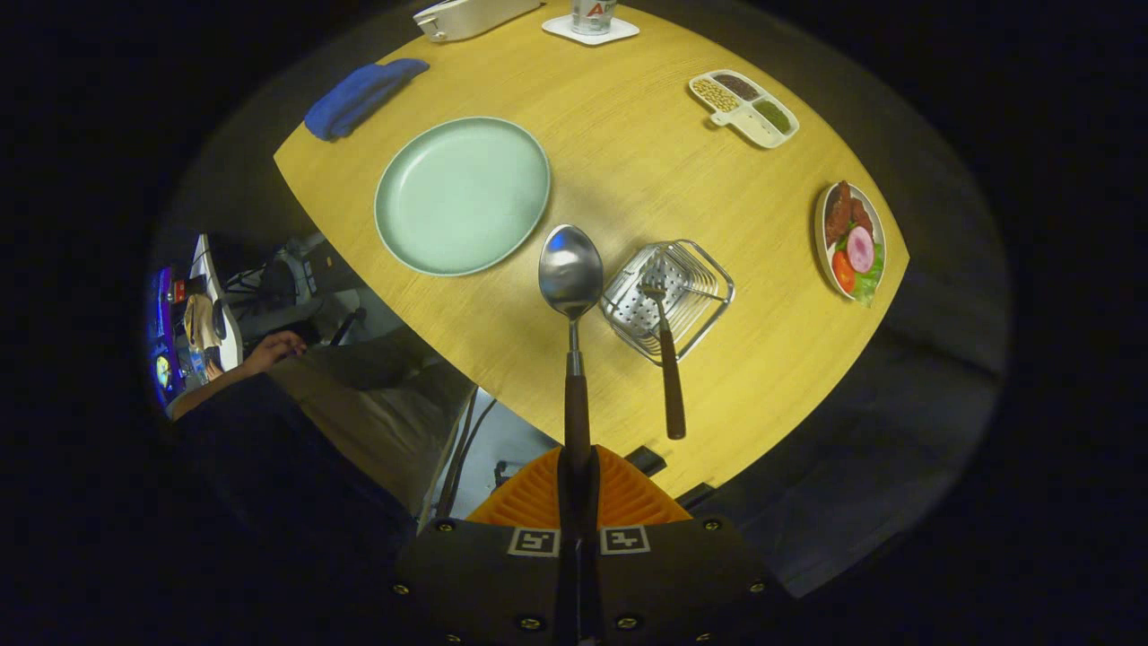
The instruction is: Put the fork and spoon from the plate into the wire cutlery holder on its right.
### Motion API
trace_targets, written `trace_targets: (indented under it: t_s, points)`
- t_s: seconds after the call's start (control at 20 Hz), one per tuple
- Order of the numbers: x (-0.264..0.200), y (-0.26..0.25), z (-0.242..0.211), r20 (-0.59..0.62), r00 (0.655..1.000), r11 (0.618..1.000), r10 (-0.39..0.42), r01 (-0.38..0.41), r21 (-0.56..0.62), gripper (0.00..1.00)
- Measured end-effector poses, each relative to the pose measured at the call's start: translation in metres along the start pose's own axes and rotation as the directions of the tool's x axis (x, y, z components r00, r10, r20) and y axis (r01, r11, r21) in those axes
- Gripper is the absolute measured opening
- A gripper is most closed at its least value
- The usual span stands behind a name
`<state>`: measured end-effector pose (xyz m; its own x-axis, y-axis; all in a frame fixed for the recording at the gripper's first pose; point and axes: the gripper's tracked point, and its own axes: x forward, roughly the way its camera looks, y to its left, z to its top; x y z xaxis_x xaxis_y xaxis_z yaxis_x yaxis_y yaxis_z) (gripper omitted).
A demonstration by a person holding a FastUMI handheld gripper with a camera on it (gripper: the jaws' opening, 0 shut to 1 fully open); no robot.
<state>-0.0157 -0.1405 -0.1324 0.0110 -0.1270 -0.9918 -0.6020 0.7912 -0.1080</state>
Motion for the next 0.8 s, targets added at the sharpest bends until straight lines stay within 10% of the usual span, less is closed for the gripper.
trace_targets:
  t_s: [0.8]
  points:
    - [0.024,-0.068,0.004,-0.22,0.975,1.0,0.02,-0.017,0.018,0.02]
